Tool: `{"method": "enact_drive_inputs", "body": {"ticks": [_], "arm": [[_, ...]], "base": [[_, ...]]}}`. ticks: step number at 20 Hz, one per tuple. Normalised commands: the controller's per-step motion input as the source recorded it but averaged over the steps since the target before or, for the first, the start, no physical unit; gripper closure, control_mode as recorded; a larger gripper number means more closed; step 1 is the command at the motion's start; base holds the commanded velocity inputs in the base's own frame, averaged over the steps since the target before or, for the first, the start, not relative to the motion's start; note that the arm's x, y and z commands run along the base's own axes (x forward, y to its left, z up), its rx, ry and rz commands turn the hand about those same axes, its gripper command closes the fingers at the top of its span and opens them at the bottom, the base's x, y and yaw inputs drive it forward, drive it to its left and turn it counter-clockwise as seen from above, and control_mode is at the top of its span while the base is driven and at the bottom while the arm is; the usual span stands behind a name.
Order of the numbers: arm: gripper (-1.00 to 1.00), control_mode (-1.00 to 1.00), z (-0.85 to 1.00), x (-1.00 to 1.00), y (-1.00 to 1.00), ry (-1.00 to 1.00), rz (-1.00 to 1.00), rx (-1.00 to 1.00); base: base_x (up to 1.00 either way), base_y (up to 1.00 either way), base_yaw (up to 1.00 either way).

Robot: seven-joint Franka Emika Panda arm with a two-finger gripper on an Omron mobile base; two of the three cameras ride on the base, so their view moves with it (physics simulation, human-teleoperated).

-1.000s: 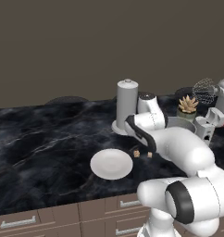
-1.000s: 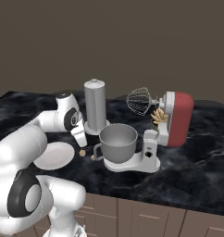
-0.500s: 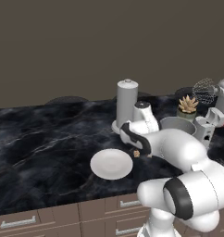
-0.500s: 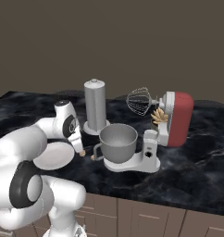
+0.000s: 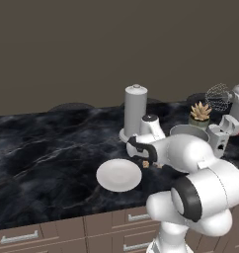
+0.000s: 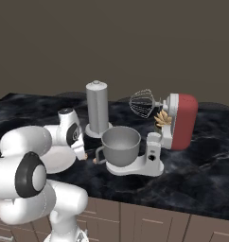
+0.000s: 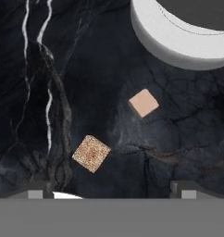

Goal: Add butter and sugar cubes to the stand mixer bowl and then turn on the stand mixer to begin making frosting.

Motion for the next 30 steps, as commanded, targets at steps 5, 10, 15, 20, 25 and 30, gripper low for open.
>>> {"method": "enact_drive_inputs", "body": {"ticks": [5, 10, 15, 20, 25, 30], "arm": [[-1.00, -1.00, -0.10, 0.01, 0.00, 0.02, 0.01, 0.01], [-1.00, -1.00, -0.10, 0.05, 0.00, 0.01, 0.00, 0.00], [-1.00, -1.00, -0.07, 0.05, -0.03, 0.00, 0.00, 0.00], [-1.00, -1.00, -0.06, 0.06, -0.04, 0.00, 0.00, 0.00], [-1.00, -1.00, -0.07, 0.03, -0.02, 0.00, 0.00, 0.00], [-1.00, -1.00, -0.08, 0.06, 0.00, 0.00, 0.00, 0.00]], "base": [[0.00, 0.00, 0.00], [0.00, 0.00, 0.00], [0.00, 0.00, 0.00], [0.00, 0.00, 0.00], [0.00, 0.00, 0.00], [0.00, 0.00, 0.00]]}}
